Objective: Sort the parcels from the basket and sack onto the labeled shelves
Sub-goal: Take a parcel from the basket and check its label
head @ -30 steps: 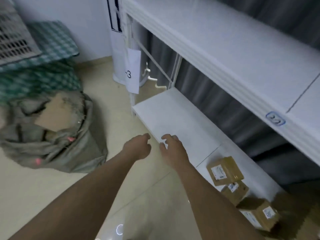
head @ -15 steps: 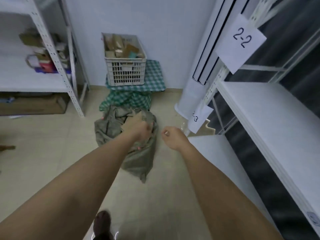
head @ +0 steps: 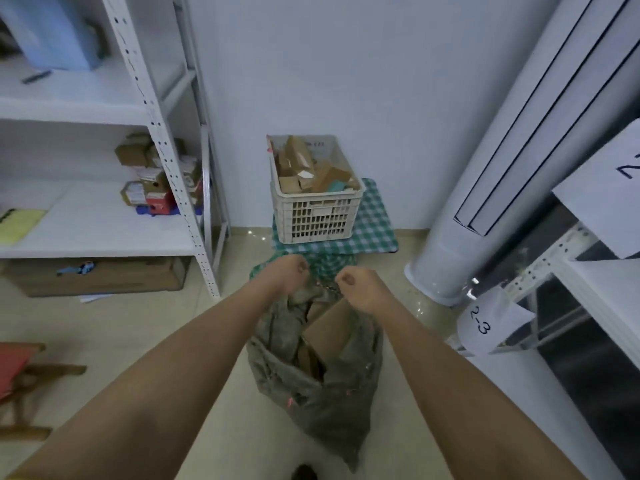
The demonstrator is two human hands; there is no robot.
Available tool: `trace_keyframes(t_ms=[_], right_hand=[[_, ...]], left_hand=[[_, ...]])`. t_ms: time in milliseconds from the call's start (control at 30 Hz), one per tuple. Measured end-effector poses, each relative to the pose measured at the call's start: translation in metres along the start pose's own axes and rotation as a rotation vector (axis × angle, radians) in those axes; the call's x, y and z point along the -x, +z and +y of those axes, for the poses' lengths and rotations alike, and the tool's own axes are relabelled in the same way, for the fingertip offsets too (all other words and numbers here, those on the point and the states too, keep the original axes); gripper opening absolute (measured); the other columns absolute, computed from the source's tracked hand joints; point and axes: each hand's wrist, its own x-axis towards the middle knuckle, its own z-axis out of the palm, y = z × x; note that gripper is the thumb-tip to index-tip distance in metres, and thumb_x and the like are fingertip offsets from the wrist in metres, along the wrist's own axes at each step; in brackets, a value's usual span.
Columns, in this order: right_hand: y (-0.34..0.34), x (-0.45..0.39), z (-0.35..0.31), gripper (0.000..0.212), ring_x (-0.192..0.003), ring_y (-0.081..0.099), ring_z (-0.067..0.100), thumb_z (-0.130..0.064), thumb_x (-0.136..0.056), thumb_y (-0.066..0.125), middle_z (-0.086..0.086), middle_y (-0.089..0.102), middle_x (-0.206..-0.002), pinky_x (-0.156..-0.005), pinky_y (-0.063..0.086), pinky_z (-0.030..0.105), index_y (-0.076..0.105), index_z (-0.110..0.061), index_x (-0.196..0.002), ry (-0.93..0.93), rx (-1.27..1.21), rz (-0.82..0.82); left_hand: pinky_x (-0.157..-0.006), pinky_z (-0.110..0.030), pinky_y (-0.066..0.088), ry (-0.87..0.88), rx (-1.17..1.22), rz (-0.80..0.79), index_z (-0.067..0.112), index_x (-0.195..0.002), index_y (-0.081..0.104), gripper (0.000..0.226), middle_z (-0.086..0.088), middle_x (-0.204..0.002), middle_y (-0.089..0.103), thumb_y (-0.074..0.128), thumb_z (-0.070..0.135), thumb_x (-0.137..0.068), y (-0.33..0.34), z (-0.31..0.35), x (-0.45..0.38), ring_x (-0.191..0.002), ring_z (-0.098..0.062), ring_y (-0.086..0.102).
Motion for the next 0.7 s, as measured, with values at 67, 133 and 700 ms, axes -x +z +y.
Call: trace_keyframes(t_ms=[67,133,700], right_hand=[[-0.007,-0.043,-0.017,0.023,-0.104,0.059,0.021,-0.019,-0.103,0.045,0.005,0.063,-0.116,-0.087,0.048,0.032,0.063,-0.011,-0.116,-0.026,-0.037,-0.007],[-0.012,-0.083,-0.033,0.022,-0.1,0.059,0.02,-0.021,-0.103,0.045,0.001,0.063,-0.108,-0.083,0.049,0.03,0.065,-0.014,-0.112,-0.033,-0.084,0.005],[0.032,-0.392,-0.184,0.013,-0.099,0.062,0.024,-0.024,-0.099,0.051,-0.001,0.062,-0.102,-0.09,0.053,0.042,0.058,-0.028,-0.108,0.119,-0.472,0.188]], left_hand=[[-0.094,-0.035,0.047,-0.011,0.027,0.022,0.011,-0.124,0.058,0.032,-0.013,-0.126,0.058,0.048,0.014,-0.094,-0.023,-0.014,-0.034,-0.112,-0.028,0.057],[-0.094,-0.038,0.048,-0.029,0.079,0.03,0.014,-0.125,0.056,0.034,-0.013,-0.126,0.058,0.05,0.013,-0.092,-0.046,-0.027,-0.061,-0.111,-0.029,0.057],[-0.1,-0.035,0.044,0.049,0.216,-0.059,0.016,-0.122,0.059,0.025,-0.007,-0.128,0.056,0.046,0.018,-0.099,-0.231,-0.185,-0.331,-0.116,-0.024,0.053]])
